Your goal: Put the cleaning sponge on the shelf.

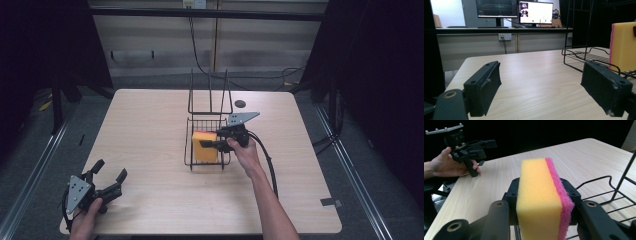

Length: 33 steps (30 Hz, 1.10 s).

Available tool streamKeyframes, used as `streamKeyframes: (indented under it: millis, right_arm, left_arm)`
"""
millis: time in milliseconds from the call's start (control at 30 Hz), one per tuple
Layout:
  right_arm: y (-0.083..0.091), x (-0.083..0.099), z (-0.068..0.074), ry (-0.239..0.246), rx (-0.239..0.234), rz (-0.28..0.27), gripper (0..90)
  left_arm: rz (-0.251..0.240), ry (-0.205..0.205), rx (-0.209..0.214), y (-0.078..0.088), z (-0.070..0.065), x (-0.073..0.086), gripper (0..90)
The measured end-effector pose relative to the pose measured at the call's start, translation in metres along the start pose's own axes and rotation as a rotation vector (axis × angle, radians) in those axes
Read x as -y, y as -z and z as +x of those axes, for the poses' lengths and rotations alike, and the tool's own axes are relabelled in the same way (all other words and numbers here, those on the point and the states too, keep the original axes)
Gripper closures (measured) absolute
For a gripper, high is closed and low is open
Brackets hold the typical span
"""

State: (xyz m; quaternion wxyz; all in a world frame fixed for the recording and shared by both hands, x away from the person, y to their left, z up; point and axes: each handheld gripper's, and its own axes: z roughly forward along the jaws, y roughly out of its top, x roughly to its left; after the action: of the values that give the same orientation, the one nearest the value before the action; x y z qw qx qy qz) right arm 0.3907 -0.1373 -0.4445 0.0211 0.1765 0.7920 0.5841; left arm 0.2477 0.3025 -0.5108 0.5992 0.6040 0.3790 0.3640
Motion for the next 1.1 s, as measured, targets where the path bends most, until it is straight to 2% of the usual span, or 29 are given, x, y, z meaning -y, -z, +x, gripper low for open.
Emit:
streamKeyframes:
  millis: [33,167,433,667,800,833,1100]
  right_arm:
    - [0.0003,-0.0001,0.0002,-0.002,-0.024,0.004,59.1]
    - [0.0036,0.0007,-0.0004,-0.01,-0.037,0.012,59.0]
    - [0.0031,0.0019,-0.0004,-0.023,-0.05,0.018,55.3]
    - [0.0029,0.001,0.0028,-0.011,-0.057,0.026,55.2]
    - [0.004,-0.0004,0.0044,-0.006,-0.039,0.022,49.3]
    - [0.0049,-0.0014,0.0052,0.0,-0.012,0.031,44.8]
    - [0.0065,-0.0022,0.0067,-0.009,0.039,0.031,29.8]
  left_arm:
    - [-0.001,-0.003,-0.002,0.0,0.0002,-0.0001,15.6]
    - [0.0,0.001,0.0,0.0,0.0,0.0,15.6]
    - [0.0,0.0,0.0,0.0,0.0,0.0,15.6]
    - [0.0,0.0,0.0,0.0,0.0,0.0,15.6]
    - [0.001,-0.003,-0.002,0.0001,0.0003,-0.0001,15.6]
    - [0.002,-0.001,0.0,0.0002,0.0001,-0.0001,15.6]
    - [0.0,0.0,0.0,0.0,0.0,0.0,15.6]
